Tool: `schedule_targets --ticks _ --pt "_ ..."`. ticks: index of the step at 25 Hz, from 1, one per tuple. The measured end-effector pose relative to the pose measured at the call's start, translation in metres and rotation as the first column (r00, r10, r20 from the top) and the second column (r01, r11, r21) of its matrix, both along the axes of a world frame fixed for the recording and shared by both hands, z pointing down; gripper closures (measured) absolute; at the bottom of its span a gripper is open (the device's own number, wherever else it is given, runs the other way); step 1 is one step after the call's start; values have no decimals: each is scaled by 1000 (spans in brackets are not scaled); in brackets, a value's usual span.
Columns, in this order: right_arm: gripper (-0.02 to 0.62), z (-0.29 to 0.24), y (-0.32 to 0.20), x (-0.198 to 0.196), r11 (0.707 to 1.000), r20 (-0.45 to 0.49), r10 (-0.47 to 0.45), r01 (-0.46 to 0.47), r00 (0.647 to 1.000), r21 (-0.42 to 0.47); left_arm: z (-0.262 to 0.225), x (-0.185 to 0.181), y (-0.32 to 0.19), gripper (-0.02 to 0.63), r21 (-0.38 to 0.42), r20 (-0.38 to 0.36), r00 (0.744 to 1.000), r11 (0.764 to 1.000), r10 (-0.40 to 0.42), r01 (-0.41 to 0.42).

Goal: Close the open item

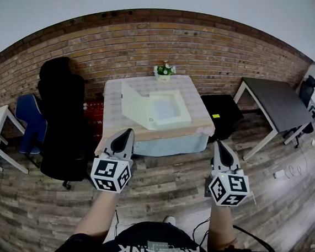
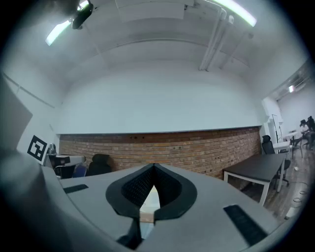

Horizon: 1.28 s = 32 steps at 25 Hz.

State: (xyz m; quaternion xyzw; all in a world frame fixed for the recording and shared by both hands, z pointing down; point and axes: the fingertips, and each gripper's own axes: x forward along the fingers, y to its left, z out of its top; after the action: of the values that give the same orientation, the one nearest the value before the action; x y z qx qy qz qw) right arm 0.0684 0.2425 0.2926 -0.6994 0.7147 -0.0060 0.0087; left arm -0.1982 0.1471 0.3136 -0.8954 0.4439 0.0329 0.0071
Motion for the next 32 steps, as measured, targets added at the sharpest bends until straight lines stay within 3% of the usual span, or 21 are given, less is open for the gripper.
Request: schedule_targets --ticks 8,18,32 --pt "555 6 2 13 1000 -1 -18 18 1000 -10 3 18 5 594 -13 -5 1000 1000 4 -4" --pt "554 15 -10 32 998 42 -67 68 997 -15 11 28 0 594 -39 -32 998 998 -52 51" --pt "552 20 -33 97 992 51 -123 124 991 -2 18 93 -11 594 -53 12 994 993 -109 109"
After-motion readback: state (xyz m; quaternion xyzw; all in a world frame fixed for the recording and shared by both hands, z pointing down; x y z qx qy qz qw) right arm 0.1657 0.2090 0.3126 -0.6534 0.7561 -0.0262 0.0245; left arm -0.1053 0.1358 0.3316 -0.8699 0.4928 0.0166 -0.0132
